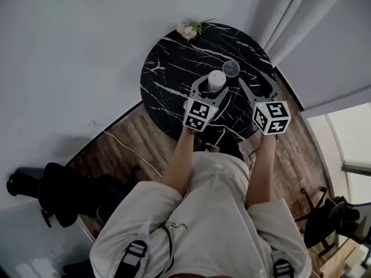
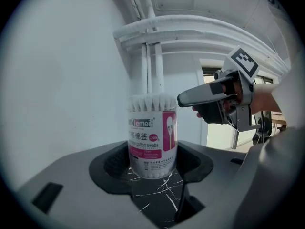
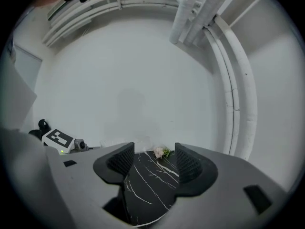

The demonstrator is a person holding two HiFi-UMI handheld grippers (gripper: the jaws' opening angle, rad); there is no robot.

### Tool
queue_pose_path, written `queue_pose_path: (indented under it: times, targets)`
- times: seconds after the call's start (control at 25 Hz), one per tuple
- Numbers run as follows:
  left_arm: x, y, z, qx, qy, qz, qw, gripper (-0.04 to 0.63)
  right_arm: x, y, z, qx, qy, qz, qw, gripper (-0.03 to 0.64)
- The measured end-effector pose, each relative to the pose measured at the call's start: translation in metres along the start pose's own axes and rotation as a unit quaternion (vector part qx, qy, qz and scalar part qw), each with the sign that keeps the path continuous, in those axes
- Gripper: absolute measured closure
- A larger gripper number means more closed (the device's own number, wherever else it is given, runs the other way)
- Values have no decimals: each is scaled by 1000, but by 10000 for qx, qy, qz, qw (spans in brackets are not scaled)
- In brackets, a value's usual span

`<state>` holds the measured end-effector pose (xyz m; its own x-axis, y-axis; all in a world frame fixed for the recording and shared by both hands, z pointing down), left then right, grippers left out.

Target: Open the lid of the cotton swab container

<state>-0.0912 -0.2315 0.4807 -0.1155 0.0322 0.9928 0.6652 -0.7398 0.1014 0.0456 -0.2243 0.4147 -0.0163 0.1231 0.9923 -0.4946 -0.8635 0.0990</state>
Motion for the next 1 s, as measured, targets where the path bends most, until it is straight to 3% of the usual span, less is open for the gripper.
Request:
queue_pose_path:
  times: [0.32,0.64,0.84,1.0]
  targets:
    - [-2,-3,-13,-351,-65,46,9994,328,13,-2,2,51,93,-61,9999,334]
    - [-2,-9,-16,-334,-115,102,9993,328,16,-1,-3,151,220,65,9996,439]
    - [3,-12,-19,-351,-271,134,9989,328,15,0,-4,188,429,211,9987,545]
    - [8,-17,-21,-376,-354,174,9985,328,14,2,-9,134,575,242,9980,574]
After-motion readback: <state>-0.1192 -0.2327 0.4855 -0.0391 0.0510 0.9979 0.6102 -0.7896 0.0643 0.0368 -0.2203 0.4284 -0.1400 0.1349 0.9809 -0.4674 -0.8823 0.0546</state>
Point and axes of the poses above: the fingertips, and each gripper's own axes: y forward along the fingers, z to its right, x out of its underside, the point moved 5 cm from there along -y, backward along the fingers, and after that the axes turned 7 degrees about z, right-handed, at the moved point
